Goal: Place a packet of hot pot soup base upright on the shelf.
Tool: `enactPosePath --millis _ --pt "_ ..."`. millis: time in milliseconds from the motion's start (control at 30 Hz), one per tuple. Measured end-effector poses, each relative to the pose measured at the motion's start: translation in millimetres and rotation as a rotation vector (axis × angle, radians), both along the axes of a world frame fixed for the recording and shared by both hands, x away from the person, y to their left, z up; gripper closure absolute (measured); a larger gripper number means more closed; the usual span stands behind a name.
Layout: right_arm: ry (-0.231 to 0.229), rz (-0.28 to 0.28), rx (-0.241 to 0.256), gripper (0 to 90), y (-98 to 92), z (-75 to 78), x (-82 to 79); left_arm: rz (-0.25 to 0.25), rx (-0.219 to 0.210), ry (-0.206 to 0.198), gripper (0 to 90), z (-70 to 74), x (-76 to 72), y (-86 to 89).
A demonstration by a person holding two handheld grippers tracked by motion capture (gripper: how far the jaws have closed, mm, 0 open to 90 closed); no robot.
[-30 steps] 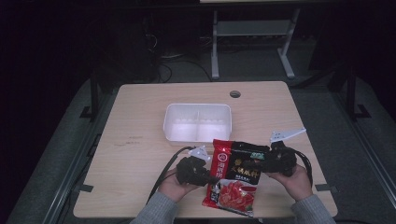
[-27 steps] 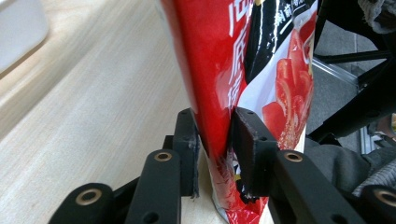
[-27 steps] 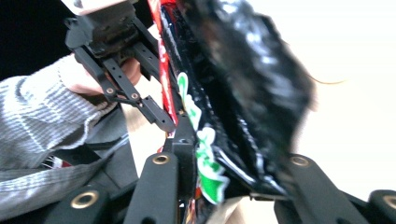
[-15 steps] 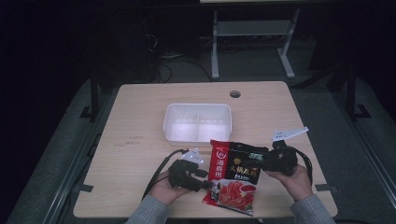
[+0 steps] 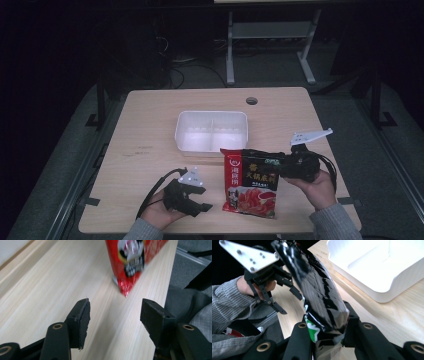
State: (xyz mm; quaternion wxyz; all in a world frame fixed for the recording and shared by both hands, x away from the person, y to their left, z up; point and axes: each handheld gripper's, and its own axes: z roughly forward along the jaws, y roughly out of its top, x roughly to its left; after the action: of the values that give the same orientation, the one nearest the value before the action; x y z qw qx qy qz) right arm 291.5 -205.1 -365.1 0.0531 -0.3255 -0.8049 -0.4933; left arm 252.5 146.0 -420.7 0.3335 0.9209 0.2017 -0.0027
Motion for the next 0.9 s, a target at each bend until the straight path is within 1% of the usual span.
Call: enactPosePath --millis 67,100,133,167,200,233,300,333,433,467,500,533,567,600,633,667,767,900 --pt "-0.002 -0.005 0.003 73.6 1.0 3.0 2.0 0.006 0.011 -0.006 39.8 -0.6 -3.1 5.8" --pt "-0.002 -0.009 0.002 73.6 1.8 4.9 2.7 0.006 0.011 -0.006 39.1 -0.6 -3.1 5.8" --pt "-0.007 -0.009 0.001 73.6 2.6 6.5 3.8 0.009 0.012 -0.006 38.6 -1.7 -6.1 12.6" --pt "-0.012 -0.011 0.0 73.6 3.7 8.3 5.0 0.009 0.012 -0.006 38.6 -1.7 -6.1 12.6" --pt "-0.014 -0.012 0.0 73.6 4.9 10.2 6.6 0.006 0.015 0.005 38.3 -3.9 -9.0 18.7" --pt "-0.018 -0.014 0.001 73.6 6.4 12.0 8.3 0.005 0.027 0.001 37.7 -5.2 -10.1 21.7" --pt "-0.026 -0.018 -0.001 73.6 9.9 16.5 11.2 0.012 0.031 0.004 36.7 -6.9 -11.7 24.4" --pt "-0.03 -0.02 -0.002 73.6 11.8 19.0 12.6 0.02 0.035 0.009 36.7 -10.4 -13.7 30.0" --pt "-0.042 -0.022 0.0 73.6 15.7 23.1 16.1 0.028 0.036 0.009 36.0 -13.9 -14.5 35.5" --pt "-0.045 -0.025 0.009 73.6 20.5 27.4 20.4 0.038 0.025 0.016 35.1 -16.3 -14.9 39.7" --pt "-0.046 -0.023 0.01 73.6 22.1 28.9 21.8 0.038 0.025 0.016 34.8 -16.3 -14.9 39.7" --pt "-0.048 -0.023 0.012 73.6 24.4 30.7 23.8 0.041 0.025 0.007 34.4 -16.6 -15.5 43.3" --pt "-0.048 -0.023 0.012 73.6 24.4 30.7 23.8 0.041 0.025 0.007 34.3 -16.6 -15.5 43.3" --pt "-0.05 -0.02 0.019 73.6 29.4 34.2 27.8 0.045 0.021 -0.001 34.3 -17.3 -16.3 46.1" --pt "-0.05 -0.02 0.019 73.6 29.4 34.2 27.8 0.045 0.021 -0.001 34.2 -17.3 -16.3 46.1" --pt "-0.054 -0.019 0.022 73.6 34.1 37.9 31.9 0.053 0.025 -0.004 33.9 -18.8 -16.2 48.7" --pt "-0.063 -0.021 0.025 73.6 41.2 44.0 37.7 0.062 0.03 -0.005 33.0 -20.7 -16.6 52.0" --pt "-0.076 -0.021 0.028 73.6 50.4 51.6 44.6 0.064 0.017 -0.01 33.0 -19.9 -17.2 55.3"
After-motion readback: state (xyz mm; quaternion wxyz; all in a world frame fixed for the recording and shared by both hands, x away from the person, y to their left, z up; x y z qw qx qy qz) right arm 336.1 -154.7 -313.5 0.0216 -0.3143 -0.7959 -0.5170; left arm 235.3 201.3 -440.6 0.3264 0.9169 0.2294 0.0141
